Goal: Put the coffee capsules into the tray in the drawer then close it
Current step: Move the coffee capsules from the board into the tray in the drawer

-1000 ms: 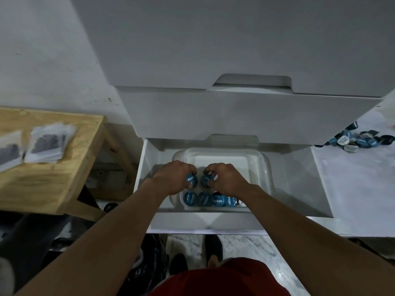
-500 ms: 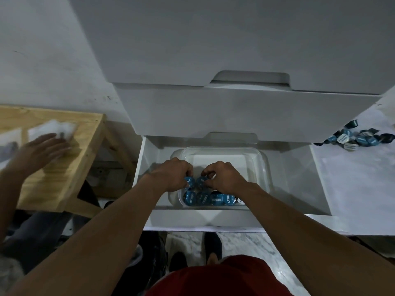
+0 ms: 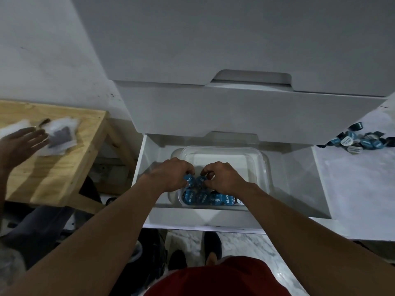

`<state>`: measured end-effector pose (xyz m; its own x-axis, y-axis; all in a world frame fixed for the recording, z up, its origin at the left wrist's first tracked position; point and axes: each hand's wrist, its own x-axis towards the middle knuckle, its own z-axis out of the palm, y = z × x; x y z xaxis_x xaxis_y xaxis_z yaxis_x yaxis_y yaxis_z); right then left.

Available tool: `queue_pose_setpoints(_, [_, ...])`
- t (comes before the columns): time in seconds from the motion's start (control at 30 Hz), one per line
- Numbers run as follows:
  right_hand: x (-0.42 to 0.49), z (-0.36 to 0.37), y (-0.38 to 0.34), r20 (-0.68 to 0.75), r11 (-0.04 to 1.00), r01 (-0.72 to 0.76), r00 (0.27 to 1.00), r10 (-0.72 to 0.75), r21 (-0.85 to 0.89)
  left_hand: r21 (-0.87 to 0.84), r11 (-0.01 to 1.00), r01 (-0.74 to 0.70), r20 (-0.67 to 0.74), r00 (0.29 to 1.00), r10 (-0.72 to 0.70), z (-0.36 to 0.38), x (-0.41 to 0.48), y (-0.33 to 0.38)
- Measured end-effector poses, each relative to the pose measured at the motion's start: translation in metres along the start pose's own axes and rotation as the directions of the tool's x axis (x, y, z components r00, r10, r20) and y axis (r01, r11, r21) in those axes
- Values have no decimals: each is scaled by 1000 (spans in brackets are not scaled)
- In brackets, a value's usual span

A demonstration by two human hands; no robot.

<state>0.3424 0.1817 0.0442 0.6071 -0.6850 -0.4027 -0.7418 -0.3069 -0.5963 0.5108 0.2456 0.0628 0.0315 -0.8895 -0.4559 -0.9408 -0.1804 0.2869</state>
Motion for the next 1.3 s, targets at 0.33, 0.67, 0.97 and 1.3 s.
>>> queue_pose_setpoints(0.33, [8, -15, 12, -21, 999, 43, 999, -44, -32, -6, 1000, 12, -231, 973, -13, -8, -19, 4])
queue_pose_setpoints(0.67, [-54, -63, 22, -338, 990, -84, 940, 42, -109, 82, 990, -115, -277, 952, 134, -28, -30, 48])
queue_pose_setpoints(0.97, [-173, -118, 84, -686, 954, -284, 713, 143, -96, 210, 867, -452, -366, 786, 499, -32, -24, 197])
queue_pose_setpoints(1.3, [-237, -164, 193, -756, 922, -377, 627, 189, -82, 393, 789, -472, -487, 621, 614, -5, 15, 341])
